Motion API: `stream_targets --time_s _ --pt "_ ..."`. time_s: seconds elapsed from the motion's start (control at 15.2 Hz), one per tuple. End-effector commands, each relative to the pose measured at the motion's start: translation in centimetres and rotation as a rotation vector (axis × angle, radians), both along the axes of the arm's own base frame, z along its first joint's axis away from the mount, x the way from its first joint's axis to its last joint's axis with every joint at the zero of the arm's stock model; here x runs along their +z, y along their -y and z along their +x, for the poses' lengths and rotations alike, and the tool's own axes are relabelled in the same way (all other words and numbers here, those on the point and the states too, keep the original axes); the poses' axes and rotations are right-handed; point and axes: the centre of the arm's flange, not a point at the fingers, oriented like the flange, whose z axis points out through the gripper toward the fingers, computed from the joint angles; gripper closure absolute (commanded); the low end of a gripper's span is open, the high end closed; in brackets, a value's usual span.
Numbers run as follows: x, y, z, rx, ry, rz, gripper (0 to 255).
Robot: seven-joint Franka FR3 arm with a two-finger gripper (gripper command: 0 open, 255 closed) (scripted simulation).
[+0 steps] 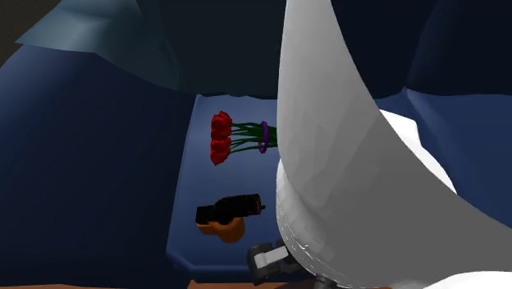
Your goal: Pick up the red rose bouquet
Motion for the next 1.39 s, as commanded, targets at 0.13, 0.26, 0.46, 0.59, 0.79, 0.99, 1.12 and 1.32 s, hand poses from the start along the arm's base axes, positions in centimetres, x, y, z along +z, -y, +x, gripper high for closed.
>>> stream_targets --time_s 0.13,0.26,0.46,0.59,0.79,0.99,1.12,1.32 --pt "-1.7 0.3 1.7 -0.032 0.022 0.012 0" --pt "-3.3 0.7 3.4 -0.064 0.043 0.024 0" --pt "-5.7 1.3 6.1 -0.112 0.076 0.042 0" --pt "-7.3 1.7 7.9 -0.144 0.098 0.053 0" --pt "-9.5 2.5 10.6 -0.192 0.13 0.071 0" --pt "-11.7 3.3 13.4 -0.24 0.163 0.089 0" --pt "-13.2 4.0 15.2 -0.272 0.184 0.101 0" --pt "-15.2 5.0 18.0 -0.32 0.217 0.119 0"
